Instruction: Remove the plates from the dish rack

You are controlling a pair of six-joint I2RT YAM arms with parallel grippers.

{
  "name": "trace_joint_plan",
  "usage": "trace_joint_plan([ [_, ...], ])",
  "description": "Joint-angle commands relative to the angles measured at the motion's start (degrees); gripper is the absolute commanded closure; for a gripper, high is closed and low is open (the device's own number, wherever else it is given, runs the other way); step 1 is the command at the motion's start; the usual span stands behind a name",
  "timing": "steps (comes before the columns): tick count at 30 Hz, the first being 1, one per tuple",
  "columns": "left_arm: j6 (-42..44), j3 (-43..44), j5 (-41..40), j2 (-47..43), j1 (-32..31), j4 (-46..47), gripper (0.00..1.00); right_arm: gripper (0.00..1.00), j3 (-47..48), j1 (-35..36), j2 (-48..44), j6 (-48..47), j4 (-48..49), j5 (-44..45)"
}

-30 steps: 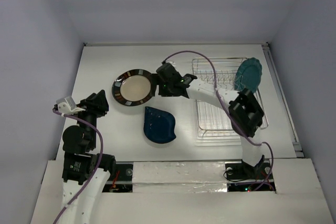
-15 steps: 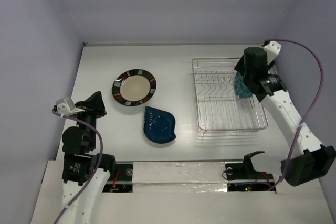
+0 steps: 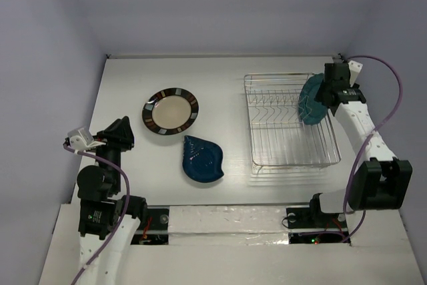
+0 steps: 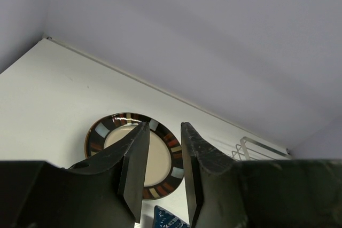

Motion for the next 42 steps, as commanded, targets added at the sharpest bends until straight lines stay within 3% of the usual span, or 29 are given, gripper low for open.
trace_joint_plan([
  [1, 0.4, -0.4, 0.2, -0.7, 0.3, 2.3, 0.73, 0.35, 2.2, -0.8, 2.5, -5.6, 1.4, -1.6],
  [6, 0.5, -0.5, 0.2, -0.4, 0.3, 2.3, 0.72, 0.49, 3.5, -1.4, 6.0, -7.0, 3.7, -3.7],
  [13, 0.4, -0.7, 0.2, 0.0, 0.9, 2.7, 0.71, 0.91, 5.1, -1.4, 7.7, -7.8, 3.5, -2.7],
  [16, 0.3, -0.8, 0.2, 0.2, 1.4, 3.0, 0.71, 1.0, 6.7, -1.4, 6.6, -7.9, 2.1, -2.7],
  [24, 0.3, -0.8, 0.2, 0.4, 2.0, 3.1, 0.69, 1.0, 13.2, -0.3, 2.7, -9.8, -3.2, -1.8],
  [34, 0.3, -0.9, 0.2, 0.6, 2.0, 3.1, 0.63, 1.0, 25.5, 1.6, -3.7, -7.8, -7.2, -8.4],
  [38, 0.2, -0.9, 0.2, 0.7, 2.0, 3.1, 0.6, 1.0, 27.5, 6.5, -6.7, -1.4, -5.2, -15.1],
  [42, 0.1, -0.9, 0.2, 1.5, 2.0, 3.3, 0.49, 1.0, 22.0, 19.6, -7.2, 6.8, 2.0, -18.4],
])
